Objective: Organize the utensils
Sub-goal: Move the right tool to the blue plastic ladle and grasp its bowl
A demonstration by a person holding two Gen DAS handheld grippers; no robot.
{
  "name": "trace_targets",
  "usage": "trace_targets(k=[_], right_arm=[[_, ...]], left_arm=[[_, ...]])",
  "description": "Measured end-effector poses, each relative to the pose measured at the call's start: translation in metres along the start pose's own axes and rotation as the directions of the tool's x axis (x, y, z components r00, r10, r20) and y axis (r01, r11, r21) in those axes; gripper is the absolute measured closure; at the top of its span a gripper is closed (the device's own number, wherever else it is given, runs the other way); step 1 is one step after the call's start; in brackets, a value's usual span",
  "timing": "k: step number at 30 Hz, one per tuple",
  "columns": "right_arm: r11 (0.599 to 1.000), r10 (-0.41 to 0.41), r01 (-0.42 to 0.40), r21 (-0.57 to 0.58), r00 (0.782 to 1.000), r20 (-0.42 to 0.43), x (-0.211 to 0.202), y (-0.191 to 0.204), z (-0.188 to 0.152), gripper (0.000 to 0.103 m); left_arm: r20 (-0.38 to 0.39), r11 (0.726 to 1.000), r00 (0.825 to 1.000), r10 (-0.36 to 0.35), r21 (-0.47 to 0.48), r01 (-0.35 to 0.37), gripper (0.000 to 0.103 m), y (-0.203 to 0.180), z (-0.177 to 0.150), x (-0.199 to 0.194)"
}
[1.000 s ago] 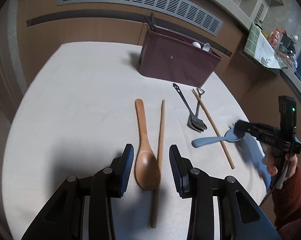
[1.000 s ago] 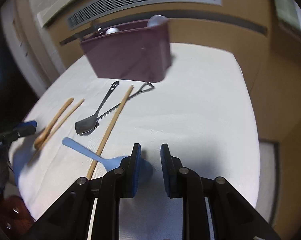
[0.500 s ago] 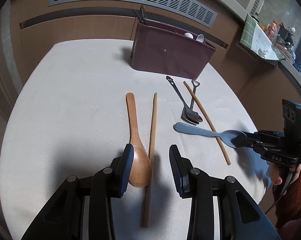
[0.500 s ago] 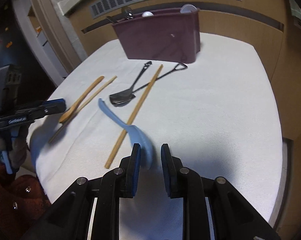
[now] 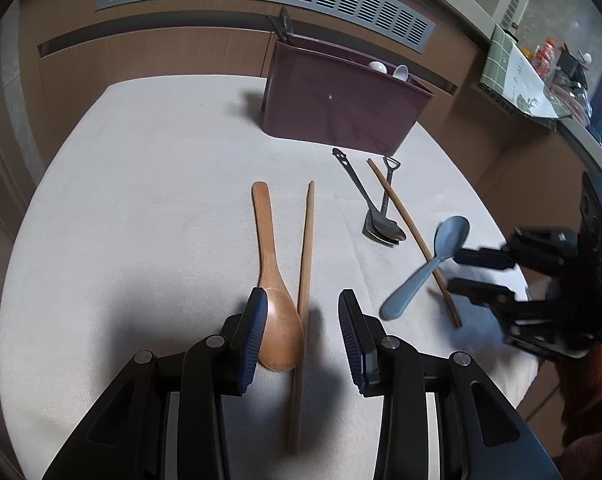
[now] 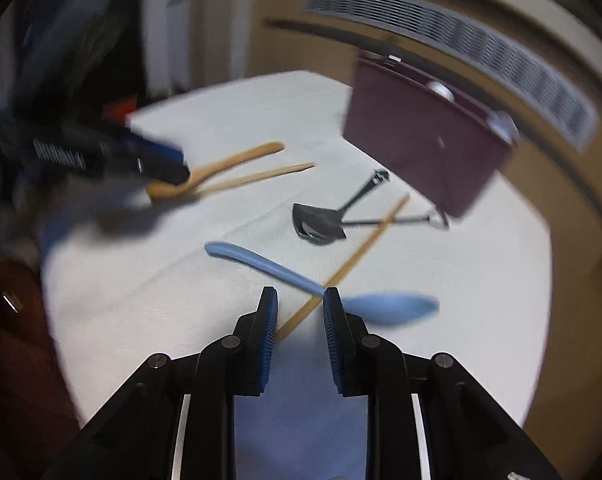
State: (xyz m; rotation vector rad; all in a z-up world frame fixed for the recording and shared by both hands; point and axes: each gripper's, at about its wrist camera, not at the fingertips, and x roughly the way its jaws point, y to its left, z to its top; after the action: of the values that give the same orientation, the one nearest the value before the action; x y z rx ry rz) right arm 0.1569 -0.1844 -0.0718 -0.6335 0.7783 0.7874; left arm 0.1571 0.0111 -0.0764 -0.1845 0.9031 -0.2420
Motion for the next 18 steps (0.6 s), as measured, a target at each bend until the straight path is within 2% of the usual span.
trace_targets(k=[2, 4, 6, 8, 10, 11, 14, 16, 18], right_arm=[[0.998, 0.017, -0.017, 0.056, 1.000, 0.002, -0.001, -0.011, 0.004, 0.083], [0.969, 0.092, -0.095, 0.228, 0.995, 0.026, -0.007, -0.034, 0.002, 0.083], [0.869, 0.143, -0.141, 0.475, 0.989, 0.032, -0.008, -0.062, -0.014, 0.081], [0.799, 0.118, -0.116, 0.590, 0.992, 0.036, -0.012, -0.068, -0.028, 0.079], [0.752, 0.066, -0.082, 0.654, 0.997, 0.049, -0.018, -0.068, -0.042, 0.079], [0.715, 0.047, -0.074, 0.696, 0.997, 0.059, -0.021, -0.069, -0.050, 0.079], [0.611, 0.054, -0.110, 0.784, 0.994, 0.098, -0.020, -0.074, -0.064, 0.079], [0.542, 0.051, -0.100, 0.834, 0.995, 0.087, -0.015, -0.078, -0.072, 0.079], [0.509, 0.060, -0.120, 0.852, 0.993, 0.104, -0.014, -0.079, -0.077, 0.079]], left_arm=[[0.010, 1.000, 1.000, 0.008, -0.004, -0.008, 0.066, 0.002, -0.001, -0.003], [0.021, 1.000, 1.000, 0.006, -0.019, -0.005, 0.065, 0.006, -0.001, -0.006], [0.023, 0.999, 1.000, 0.003, -0.039, -0.002, 0.066, 0.011, -0.001, -0.006], [0.015, 0.999, 1.000, 0.001, -0.049, 0.000, 0.066, 0.014, 0.000, -0.002], [0.008, 0.999, 1.000, -0.007, -0.051, 0.007, 0.065, 0.014, 0.001, 0.002], [0.006, 0.999, 1.000, -0.011, -0.049, 0.011, 0.065, 0.013, 0.001, 0.003], [0.010, 0.999, 1.000, -0.028, -0.038, 0.028, 0.065, 0.007, -0.001, 0.003], [0.011, 0.999, 0.999, -0.030, -0.032, 0.030, 0.065, 0.006, -0.003, 0.002], [0.017, 0.999, 1.000, -0.024, -0.031, 0.024, 0.065, 0.007, -0.004, -0.001]])
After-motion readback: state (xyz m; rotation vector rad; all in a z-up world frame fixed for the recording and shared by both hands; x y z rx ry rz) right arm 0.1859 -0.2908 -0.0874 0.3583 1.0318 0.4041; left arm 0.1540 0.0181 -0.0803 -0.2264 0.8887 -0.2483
